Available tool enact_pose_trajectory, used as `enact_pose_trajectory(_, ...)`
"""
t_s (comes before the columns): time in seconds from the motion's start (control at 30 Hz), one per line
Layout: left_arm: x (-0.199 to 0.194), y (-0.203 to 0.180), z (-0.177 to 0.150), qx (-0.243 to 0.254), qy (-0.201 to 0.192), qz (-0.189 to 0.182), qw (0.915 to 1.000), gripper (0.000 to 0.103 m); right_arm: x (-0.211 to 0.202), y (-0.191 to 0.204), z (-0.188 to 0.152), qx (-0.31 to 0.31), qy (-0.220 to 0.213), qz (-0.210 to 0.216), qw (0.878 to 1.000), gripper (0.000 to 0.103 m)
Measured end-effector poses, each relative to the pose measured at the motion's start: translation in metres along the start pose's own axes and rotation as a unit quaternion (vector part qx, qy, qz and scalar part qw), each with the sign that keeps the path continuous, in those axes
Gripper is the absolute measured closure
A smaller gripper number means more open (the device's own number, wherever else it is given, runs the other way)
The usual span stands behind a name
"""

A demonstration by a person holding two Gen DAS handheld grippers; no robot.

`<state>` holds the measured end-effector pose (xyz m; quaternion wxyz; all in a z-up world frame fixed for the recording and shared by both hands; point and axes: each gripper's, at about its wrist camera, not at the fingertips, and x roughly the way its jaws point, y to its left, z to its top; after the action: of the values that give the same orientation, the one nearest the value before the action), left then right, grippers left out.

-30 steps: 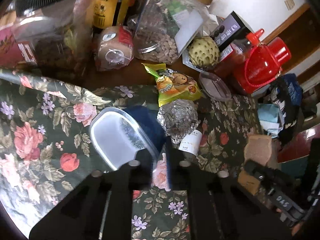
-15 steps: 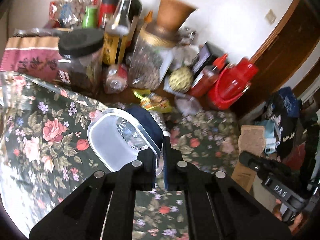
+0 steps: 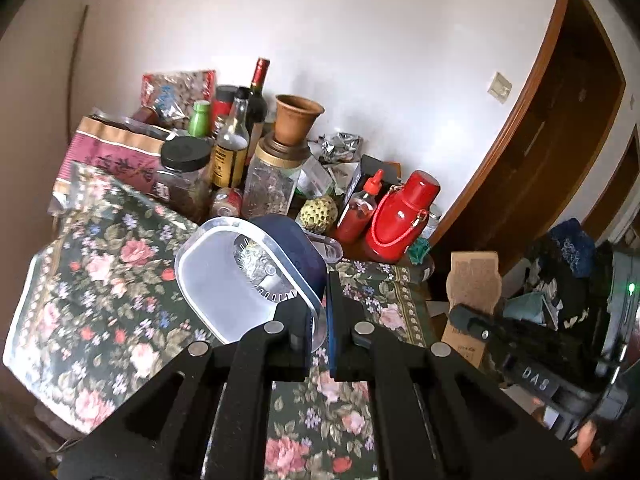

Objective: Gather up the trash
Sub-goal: 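Carry the tub and cardboard strip down toward the white bucket with both tools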

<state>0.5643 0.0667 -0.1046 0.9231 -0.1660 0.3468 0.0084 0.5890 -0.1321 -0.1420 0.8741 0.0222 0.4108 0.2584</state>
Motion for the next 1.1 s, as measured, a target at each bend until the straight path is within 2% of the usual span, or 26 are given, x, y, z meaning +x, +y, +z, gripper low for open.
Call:
enact_pose_trajectory(0.23,-0.051,-0.004,-0.023,0.019,-0.016,0.005,0.9997,0.099,-0.039,0.018,-0.023,-0.001,-0.021,0.004,1.000,0.087)
enact_pose_trajectory(0.47,-0.109,0.008,-0.050,0.046,-0.030,-0.027,0.9981,0.099,-0.077,0.053,-0.061,0.014,-0.037,-0.028,0.999,0.087)
enact_pose_trajectory(0.67,-0.165,0.029,-0.086,0.085,-0.016,-0.050,0.9951,0.099,-0.110,0.092,-0.112,0.056,-0.046,-0.050,0.996,0.087)
enact_pose_trajectory(0.83,-0.204,0.050,-0.124,0.092,-0.007,-0.064,0.9937,0.099,-0.129,0.119,-0.149,0.070,-0.046,-0.069,0.994,0.087)
enact_pose_trajectory(1.1,-0.233,0.064,-0.170,0.107,0.027,-0.091,0.9897,0.099,-0.164,0.143,-0.200,0.089,-0.037,-0.106,0.990,0.087)
